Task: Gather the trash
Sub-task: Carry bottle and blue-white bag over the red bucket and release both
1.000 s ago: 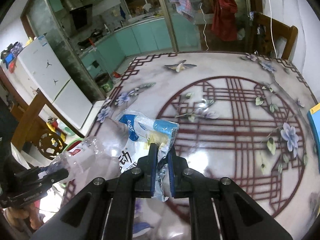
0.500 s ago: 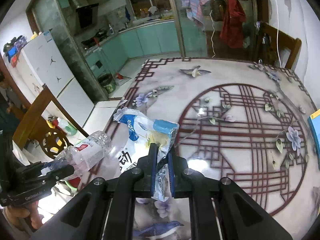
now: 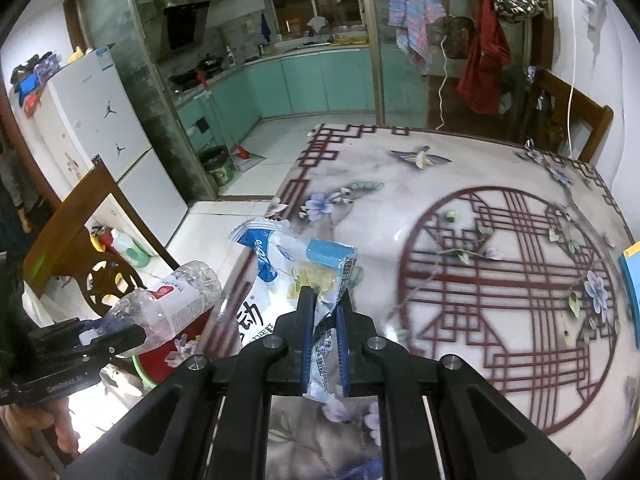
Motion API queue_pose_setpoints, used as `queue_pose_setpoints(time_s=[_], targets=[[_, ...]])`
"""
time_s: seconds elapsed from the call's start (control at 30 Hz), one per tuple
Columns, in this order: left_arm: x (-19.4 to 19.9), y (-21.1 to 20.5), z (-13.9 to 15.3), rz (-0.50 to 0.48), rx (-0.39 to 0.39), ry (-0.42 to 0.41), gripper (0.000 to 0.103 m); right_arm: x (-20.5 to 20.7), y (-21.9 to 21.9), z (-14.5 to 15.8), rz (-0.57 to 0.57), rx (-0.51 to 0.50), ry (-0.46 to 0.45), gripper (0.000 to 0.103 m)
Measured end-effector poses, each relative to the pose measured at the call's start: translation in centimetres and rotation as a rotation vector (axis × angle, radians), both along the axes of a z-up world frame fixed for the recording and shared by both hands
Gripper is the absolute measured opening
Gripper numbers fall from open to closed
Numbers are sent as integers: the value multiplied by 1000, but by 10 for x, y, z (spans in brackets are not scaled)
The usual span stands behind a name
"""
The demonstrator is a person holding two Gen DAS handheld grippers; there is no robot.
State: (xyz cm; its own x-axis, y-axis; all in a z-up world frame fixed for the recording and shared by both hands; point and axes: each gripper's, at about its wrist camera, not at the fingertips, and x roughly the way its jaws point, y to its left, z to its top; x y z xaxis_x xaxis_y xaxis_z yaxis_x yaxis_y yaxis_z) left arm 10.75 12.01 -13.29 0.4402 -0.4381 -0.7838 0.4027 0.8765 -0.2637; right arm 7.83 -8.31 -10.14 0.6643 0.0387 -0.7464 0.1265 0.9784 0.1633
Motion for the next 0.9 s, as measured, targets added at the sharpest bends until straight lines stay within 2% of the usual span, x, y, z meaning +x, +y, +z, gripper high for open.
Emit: queue_pose_setpoints(time_s=[0.37, 0.9], targets=[[13, 41, -4, 21, -14, 2, 38, 16, 53, 0, 46, 5, 13, 8], [30, 98, -20, 112, -2, 39, 38, 42, 130, -10, 172, 30, 34, 8]])
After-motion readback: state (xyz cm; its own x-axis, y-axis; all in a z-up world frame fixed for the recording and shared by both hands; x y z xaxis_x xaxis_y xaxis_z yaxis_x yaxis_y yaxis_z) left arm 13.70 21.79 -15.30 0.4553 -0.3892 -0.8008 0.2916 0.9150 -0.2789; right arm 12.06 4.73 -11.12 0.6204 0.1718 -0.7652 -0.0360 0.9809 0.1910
